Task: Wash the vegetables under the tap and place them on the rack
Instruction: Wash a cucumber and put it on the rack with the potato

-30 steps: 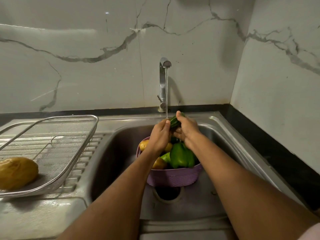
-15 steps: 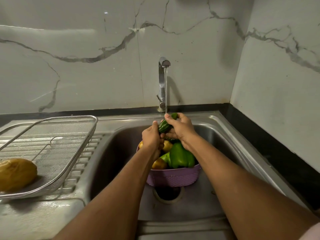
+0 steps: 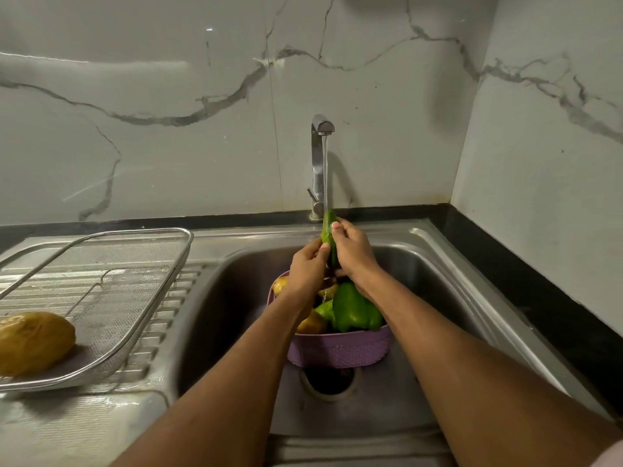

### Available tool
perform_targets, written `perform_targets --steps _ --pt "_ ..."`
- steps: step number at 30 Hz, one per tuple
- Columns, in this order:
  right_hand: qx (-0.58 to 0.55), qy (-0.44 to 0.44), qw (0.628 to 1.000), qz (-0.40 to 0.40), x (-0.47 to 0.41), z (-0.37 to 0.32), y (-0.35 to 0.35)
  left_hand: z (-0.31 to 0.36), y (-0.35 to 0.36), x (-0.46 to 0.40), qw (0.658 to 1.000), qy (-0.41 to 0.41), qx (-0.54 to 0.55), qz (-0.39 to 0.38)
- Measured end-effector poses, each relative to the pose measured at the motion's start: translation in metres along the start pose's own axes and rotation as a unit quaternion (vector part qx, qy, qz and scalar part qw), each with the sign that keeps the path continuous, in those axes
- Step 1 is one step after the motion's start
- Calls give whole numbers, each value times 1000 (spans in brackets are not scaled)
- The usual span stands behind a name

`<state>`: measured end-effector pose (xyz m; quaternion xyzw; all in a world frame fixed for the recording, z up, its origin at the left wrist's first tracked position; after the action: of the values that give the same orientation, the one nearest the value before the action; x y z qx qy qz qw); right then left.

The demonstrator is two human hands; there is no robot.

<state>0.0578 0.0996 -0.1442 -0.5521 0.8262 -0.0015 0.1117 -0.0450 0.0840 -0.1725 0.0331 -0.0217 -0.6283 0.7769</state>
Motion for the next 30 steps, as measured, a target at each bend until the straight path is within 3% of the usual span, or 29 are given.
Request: perform_targets --steps 2,4,9,13,18,22,30 --pt "-6 -13 1000 1 1 -1 0 4 -7 -5 985 120 -117 35" --pt "-14 -23 999 23 2 -2 3 7 -8 -6 960 185 -198 71" --pt "-74 19 995 64 4 -10 4 22 -7 5 940 264 -181 118" --pt "-73 25 992 102 2 -13 -1 23 -6 6 967 225 -61 100" --pt "-36 52 988 139 2 -5 -7 22 -8 8 970 220 -53 92" --pt "10 113 987 113 3 -1 -8 19 -6 7 981 177 -15 79" --pt "57 -14 998 32 11 -7 12 17 -12 2 981 161 -54 89"
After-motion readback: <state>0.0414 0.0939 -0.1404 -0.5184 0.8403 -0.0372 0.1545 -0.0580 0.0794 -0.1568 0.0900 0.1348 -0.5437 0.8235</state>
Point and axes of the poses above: each hand's wrist, its own x-axis away from the middle knuckle, its own y-axis out of the palm, z = x × y, the point moved 5 cm from there along -x, towards the middle knuckle, and after that the axes turned 14 degrees about z, right-handed, at the moved point
